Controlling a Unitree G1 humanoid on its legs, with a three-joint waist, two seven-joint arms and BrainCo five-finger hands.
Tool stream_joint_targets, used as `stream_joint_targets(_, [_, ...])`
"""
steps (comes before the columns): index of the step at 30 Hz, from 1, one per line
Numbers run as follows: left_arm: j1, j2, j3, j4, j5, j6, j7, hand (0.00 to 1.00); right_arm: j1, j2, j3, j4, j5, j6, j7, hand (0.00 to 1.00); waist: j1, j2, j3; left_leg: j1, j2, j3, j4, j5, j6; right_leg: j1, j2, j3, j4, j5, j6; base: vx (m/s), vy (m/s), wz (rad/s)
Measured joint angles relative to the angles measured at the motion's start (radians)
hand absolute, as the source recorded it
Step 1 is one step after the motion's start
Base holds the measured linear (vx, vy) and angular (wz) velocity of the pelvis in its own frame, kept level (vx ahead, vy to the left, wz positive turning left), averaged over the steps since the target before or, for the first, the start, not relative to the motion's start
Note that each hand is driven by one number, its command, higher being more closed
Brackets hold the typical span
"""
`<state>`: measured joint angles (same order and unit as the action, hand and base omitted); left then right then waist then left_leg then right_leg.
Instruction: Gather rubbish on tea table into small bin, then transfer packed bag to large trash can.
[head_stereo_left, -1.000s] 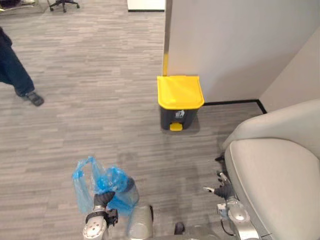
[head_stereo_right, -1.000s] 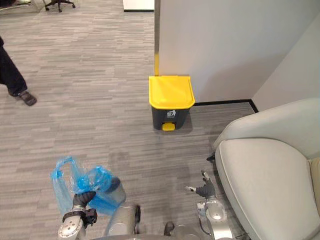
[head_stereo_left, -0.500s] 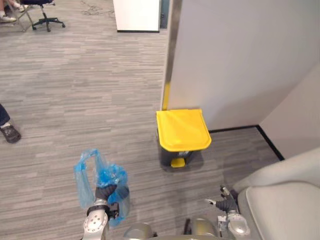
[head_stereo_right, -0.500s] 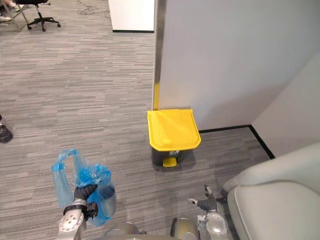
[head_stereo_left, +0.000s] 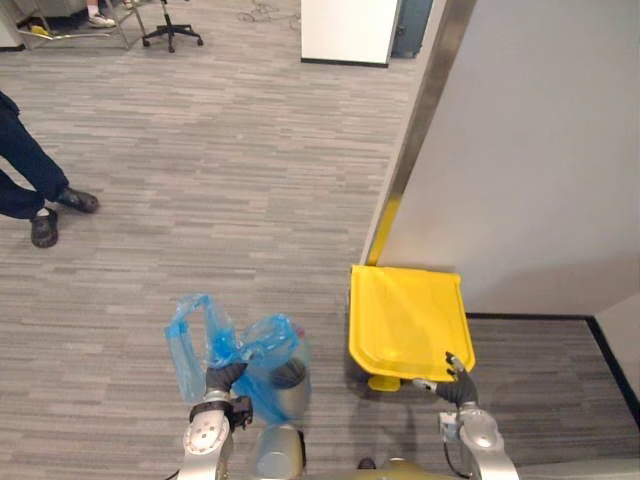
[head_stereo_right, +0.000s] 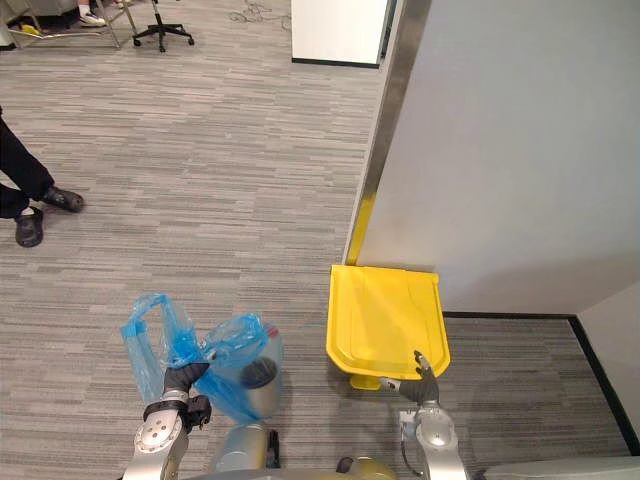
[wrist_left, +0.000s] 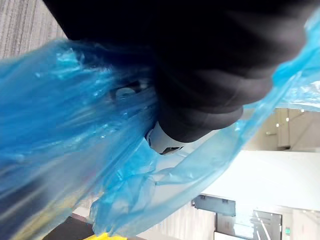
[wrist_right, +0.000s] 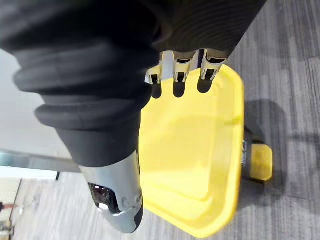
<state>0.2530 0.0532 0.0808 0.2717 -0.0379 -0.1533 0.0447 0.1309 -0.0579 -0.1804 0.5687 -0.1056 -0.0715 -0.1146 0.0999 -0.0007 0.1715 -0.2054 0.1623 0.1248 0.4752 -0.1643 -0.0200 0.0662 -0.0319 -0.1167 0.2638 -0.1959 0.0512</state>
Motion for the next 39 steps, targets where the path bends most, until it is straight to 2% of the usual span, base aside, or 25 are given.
stream_joint_targets(1, [-0.008, 0.005, -0.001, 0.023, 0.0, 0.003, 0.0, 1.0, 0.008, 0.018, -0.006, 0.004, 0.004, 0.004, 0.002, 0.0, 0.0, -0.025, -0.009, 0.02, -0.027, 0.014, -0.004, -0.001, 0.0, 0.005, -0.029, 0.013, 0.0, -0.007, 0.004, 0.2, 0.149, -0.12])
stream_joint_targets(2, [-0.005, 0.011, -0.001, 0.023, 0.0, 0.003, 0.0, 1.0, 0.017, 0.022, -0.007, 0.001, 0.015, 0.001, 0.002, 0.0, -0.004, -0.033, -0.014, 0.028, -0.042, 0.018, -0.011, -0.001, 0.0, 0.013, -0.045, 0.016, -0.009, -0.005, 0.002, 0.21, 0.172, -0.11])
stream_joint_targets(3, [-0.004, 0.011, -0.001, 0.023, 0.0, 0.003, -0.001, 1.0, 0.021, 0.02, -0.01, 0.001, 0.02, 0.001, 0.002, 0.0, -0.001, -0.036, -0.015, 0.037, -0.044, 0.028, -0.011, -0.008, 0.009, 0.024, -0.047, 0.032, -0.023, 0.005, -0.007, 0.18, 0.141, -0.12])
stream_joint_targets(7, [-0.004, 0.025, 0.001, 0.024, 0.0, 0.003, -0.001, 1.0, 0.015, 0.024, -0.01, 0.001, 0.022, 0.001, 0.001, 0.0, -0.001, -0.035, -0.015, 0.067, -0.038, 0.068, -0.024, -0.012, 0.012, 0.035, -0.047, 0.085, -0.05, 0.021, 0.009, 0.04, 0.031, -0.29])
stream_joint_targets(11, [0.012, 0.024, 0.006, 0.055, 0.001, 0.004, -0.001, 1.0, 0.03, 0.021, -0.033, 0.006, 0.025, 0.004, -0.009, 0.0, -0.003, -0.005, -0.019, 0.072, 0.004, 0.084, -0.021, -0.05, -0.005, 0.013, -0.015, 0.148, -0.074, 0.018, 0.023, -0.07, -0.061, -0.54])
stream_joint_targets(16, [0.056, -0.002, 0.015, 0.054, 0.001, 0.005, -0.001, 1.0, 0.058, 0.008, -0.05, 0.006, 0.025, 0.009, -0.018, 0.0, -0.008, 0.023, -0.033, 0.068, 0.045, 0.139, -0.015, -0.071, -0.03, -0.047, 0.021, 0.232, -0.045, 0.016, 0.017, -0.11, -0.02, -0.56])
stream_joint_targets(17, [0.061, -0.001, 0.019, 0.054, 0.001, 0.005, -0.001, 1.0, 0.057, 0.01, -0.048, 0.006, 0.025, 0.009, -0.018, 0.0, -0.006, 0.026, -0.035, 0.059, 0.052, 0.148, -0.005, -0.081, -0.026, -0.067, 0.03, 0.256, -0.035, 0.017, 0.016, -0.06, 0.028, -0.61])
stream_joint_targets(23, [0.079, -0.001, 0.033, 0.054, 0.0, 0.012, 0.0, 1.0, 0.049, 0.012, -0.035, 0.006, 0.025, 0.01, -0.018, 0.0, -0.001, 0.023, -0.034, 0.022, 0.067, 0.175, 0.053, -0.139, -0.031, -0.115, 0.049, 0.311, -0.03, 0.022, 0.015, 0.02, 0.059, -0.36])
stream_joint_targets(27, [0.08, 0.0, 0.035, 0.051, 0.0, 0.012, 0.0, 1.0, 0.03, 0.011, -0.033, 0.006, 0.025, 0.01, -0.018, 0.0, -0.004, 0.026, -0.034, 0.004, 0.082, 0.181, 0.131, -0.219, -0.026, -0.141, 0.049, 0.319, 0.033, -0.008, 0.043, 0.12, 0.092, -0.19])
stream_joint_targets(28, [0.08, -0.001, 0.036, 0.051, 0.0, 0.013, 0.0, 1.0, 0.026, 0.011, -0.032, 0.006, 0.025, 0.01, -0.018, 0.0, 0.001, 0.027, -0.032, 0.015, 0.087, 0.181, 0.16, -0.251, -0.019, -0.173, 0.049, 0.297, 0.135, -0.029, 0.049, 0.21, 0.111, -0.42])
stream_joint_targets(29, [0.079, 0.0, 0.04, 0.051, 0.0, 0.014, 0.003, 1.0, 0.011, 0.013, -0.024, 0.006, 0.025, 0.01, -0.018, 0.0, -0.001, 0.027, -0.01, 0.062, 0.087, 0.19, 0.163, -0.282, 0.002, -0.24, 0.039, 0.217, 0.33, -0.038, 0.051, 0.18, 0.086, -0.39])
stream_joint_targets(30, [0.079, 0.005, 0.038, 0.052, -0.001, 0.014, 0.004, 1.0, 0.008, 0.013, -0.019, 0.006, 0.025, 0.01, -0.018, 0.0, -0.003, 0.025, 0.002, 0.091, 0.08, 0.193, 0.161, -0.29, 0.012, -0.267, 0.025, 0.165, 0.409, -0.059, 0.047, 0.2, 0.072, -0.22])
stream_joint_targets(31, [0.079, 0.013, 0.033, 0.052, -0.001, 0.015, 0.006, 1.0, 0.015, 0.013, -0.015, 0.006, 0.025, 0.011, -0.018, 0.0, -0.007, 0.028, 0.011, 0.129, 0.076, 0.2, 0.161, -0.308, 0.018, -0.297, 0.006, 0.101, 0.456, -0.086, 0.031, 0.26, 0.028, -0.04])
stream_joint_targets(33, [0.057, 0.045, 0.029, 0.062, -0.001, 0.014, 0.012, 1.0, 0.017, 0.01, -0.01, 0.006, 0.025, 0.013, -0.019, 0.0, -0.01, 0.0, 0.019, 0.207, 0.075, 0.2, 0.177, -0.366, 0.015, -0.391, -0.02, -0.035, 0.431, -0.088, 0.014, 0.35, -0.015, 0.12])
stream_joint_targets(34, [0.043, 0.054, 0.03, 0.075, -0.001, 0.012, 0.013, 1.0, 0.014, 0.007, -0.011, 0.008, 0.025, 0.013, -0.019, 0.0, -0.009, -0.005, 0.023, 0.219, 0.076, 0.201, 0.186, -0.379, 0.016, -0.422, -0.024, -0.056, 0.399, -0.07, 0.013, 0.45, -0.072, 0.4])
stream_joint_targets(35, [0.007, 0.074, 0.03, 0.137, -0.001, 0.012, 0.02, 1.0, -0.006, -0.007, -0.011, 0.047, 0.025, 0.012, -0.019, 0.0, -0.019, -0.015, 0.027, 0.241, 0.069, 0.186, 0.206, -0.393, 0.003, -0.427, -0.046, -0.09, 0.327, 0.071, 0.012, 0.42, -0.055, 0.1])
stream_joint_targets(36, [-0.009, 0.077, 0.034, 0.166, -0.001, 0.013, 0.025, 1.0, -0.033, -0.02, -0.01, 0.081, 0.026, 0.013, -0.018, 0.0, -0.005, -0.01, 0.036, 0.249, 0.066, 0.152, 0.221, -0.405, -0.002, -0.431, -0.044, -0.097, 0.32, 0.122, -0.039, 0.44, -0.05, -0.03])
stream_joint_targets(37, [-0.026, 0.073, 0.038, 0.178, -0.001, 0.019, 0.028, 1.0, -0.06, -0.035, -0.011, 0.101, 0.026, 0.015, -0.019, 0.0, 0.0, -0.001, 0.058, 0.256, 0.057, 0.106, 0.226, -0.41, -0.012, -0.407, -0.063, -0.112, 0.337, 0.127, -0.053, 0.3, 0.021, -0.07])
stream_joint_targets(38, [-0.052, 0.071, 0.038, 0.193, -0.001, 0.023, 0.023, 1.0, -0.09, -0.063, -0.023, 0.132, 0.028, 0.014, -0.024, 0.0, -0.008, 0.006, 0.105, 0.305, 0.013, 0.058, 0.165, -0.373, -0.059, -0.404, -0.104, -0.107, 0.419, 0.111, -0.053, 0.31, 0.03, 0.21])
stream_joint_targets(39, [-0.09, 0.074, 0.043, 0.191, -0.001, 0.019, 0.026, 1.0, -0.094, -0.084, -0.036, 0.153, 0.035, 0.013, -0.027, 0.0, -0.009, -0.012, 0.137, 0.349, -0.031, 0.024, 0.12, -0.336, -0.046, -0.444, -0.114, -0.089, 0.507, 0.071, -0.024, 0.27, 0.03, 0.23])
